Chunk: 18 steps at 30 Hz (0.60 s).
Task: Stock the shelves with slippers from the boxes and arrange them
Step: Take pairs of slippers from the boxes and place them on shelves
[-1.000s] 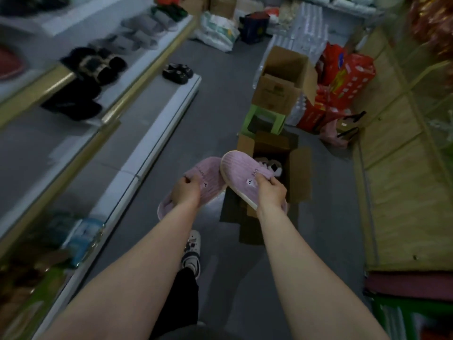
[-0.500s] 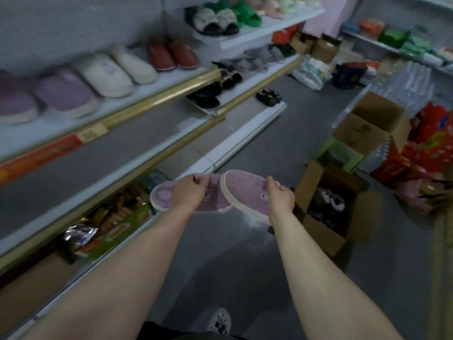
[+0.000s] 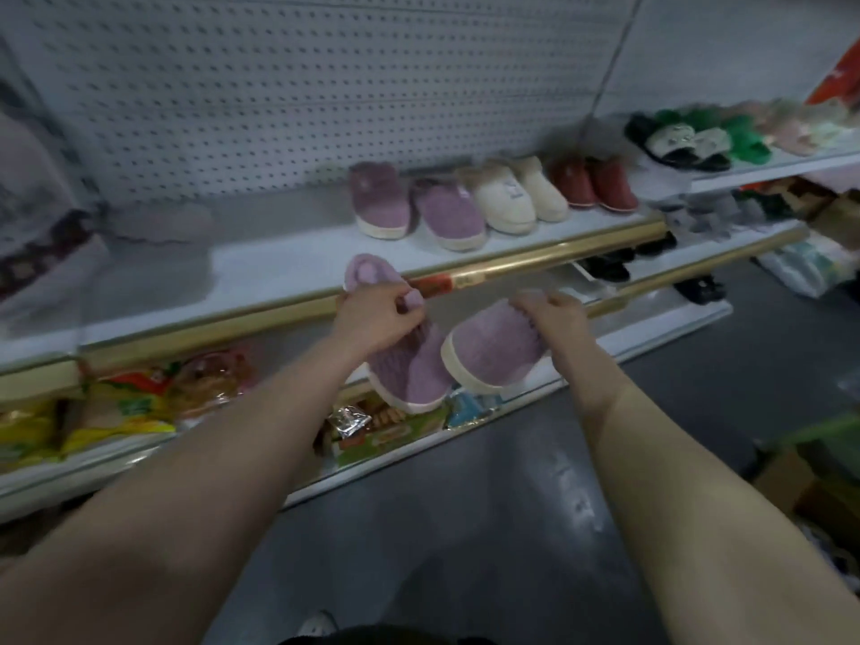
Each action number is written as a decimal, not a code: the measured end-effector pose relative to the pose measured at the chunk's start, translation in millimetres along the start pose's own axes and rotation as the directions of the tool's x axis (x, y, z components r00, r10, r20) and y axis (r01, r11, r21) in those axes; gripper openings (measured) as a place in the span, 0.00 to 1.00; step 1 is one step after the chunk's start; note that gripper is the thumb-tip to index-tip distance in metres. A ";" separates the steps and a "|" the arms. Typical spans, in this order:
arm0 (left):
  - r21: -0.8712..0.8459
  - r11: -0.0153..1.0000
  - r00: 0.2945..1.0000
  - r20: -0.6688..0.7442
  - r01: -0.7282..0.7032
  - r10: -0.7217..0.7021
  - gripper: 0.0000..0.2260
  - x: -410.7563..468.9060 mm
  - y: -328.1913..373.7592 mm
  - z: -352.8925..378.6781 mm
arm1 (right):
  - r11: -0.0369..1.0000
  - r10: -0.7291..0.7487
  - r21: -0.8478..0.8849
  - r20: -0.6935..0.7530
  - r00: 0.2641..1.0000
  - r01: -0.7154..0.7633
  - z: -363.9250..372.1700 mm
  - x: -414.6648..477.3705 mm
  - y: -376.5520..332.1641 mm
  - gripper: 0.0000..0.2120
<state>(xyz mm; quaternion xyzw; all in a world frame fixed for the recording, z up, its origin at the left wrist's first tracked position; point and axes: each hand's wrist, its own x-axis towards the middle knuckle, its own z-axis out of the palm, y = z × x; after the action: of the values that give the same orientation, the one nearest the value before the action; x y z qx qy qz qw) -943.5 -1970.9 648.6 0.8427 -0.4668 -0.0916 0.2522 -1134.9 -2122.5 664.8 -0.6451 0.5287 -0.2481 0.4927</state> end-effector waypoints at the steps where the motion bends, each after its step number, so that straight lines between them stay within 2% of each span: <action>1: -0.001 1.000 1.000 -0.022 0.013 -0.013 0.12 3.2 -16.3 -11.8 | 0.999 -0.023 -0.032 0.043 0.999 0.025 17.3 2.2 -13.3 0.21; 2: 0.007 1.000 0.998 -0.054 0.021 -0.020 0.13 6.5 -32.9 -21.2 | 0.997 -0.040 -0.068 0.088 0.995 0.046 33.9 4.2 -25.1 0.25; 3: 0.021 0.999 0.995 -0.095 0.024 -0.022 0.13 9.1 -47.3 -30.9 | 0.991 -0.073 -0.100 0.131 0.989 0.087 49.0 8.2 -34.5 0.24; 4: 0.031 0.999 0.992 -0.122 0.022 -0.018 0.12 12.8 -61.5 -39.8 | 0.980 -0.120 -0.138 0.168 0.978 0.144 63.0 10.1 -44.5 0.18; 5: 0.036 0.999 0.993 -0.119 0.017 -0.013 0.12 16.7 -73.3 -49.5 | 0.964 -0.169 -0.170 0.189 0.967 0.202 75.2 12.1 -53.8 0.13; 7: 0.023 1.000 0.996 -0.088 0.016 -0.014 0.11 26.7 -93.8 -68.5 | 0.940 -0.228 -0.196 0.244 0.943 0.278 96.6 19.8 -69.6 0.17; 14: 0.026 0.997 0.996 -0.049 0.076 -0.075 0.12 76.8 -135.8 -107.1 | 0.883 -0.288 -0.247 0.386 0.876 0.399 147.5 60.6 -112.9 0.12; 18: 0.003 0.997 0.997 -0.021 0.075 -0.075 0.15 104.8 -148.8 -114.3 | 0.840 -0.327 -0.264 0.451 0.831 0.474 178.1 89.9 -135.4 0.18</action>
<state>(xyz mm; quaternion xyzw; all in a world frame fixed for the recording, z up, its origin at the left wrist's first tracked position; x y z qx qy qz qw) -731.4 -1954.3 679.0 0.8610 -0.4324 -0.0913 0.2516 -897.3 -2145.4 698.6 -0.8587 0.3072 -0.1122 0.3945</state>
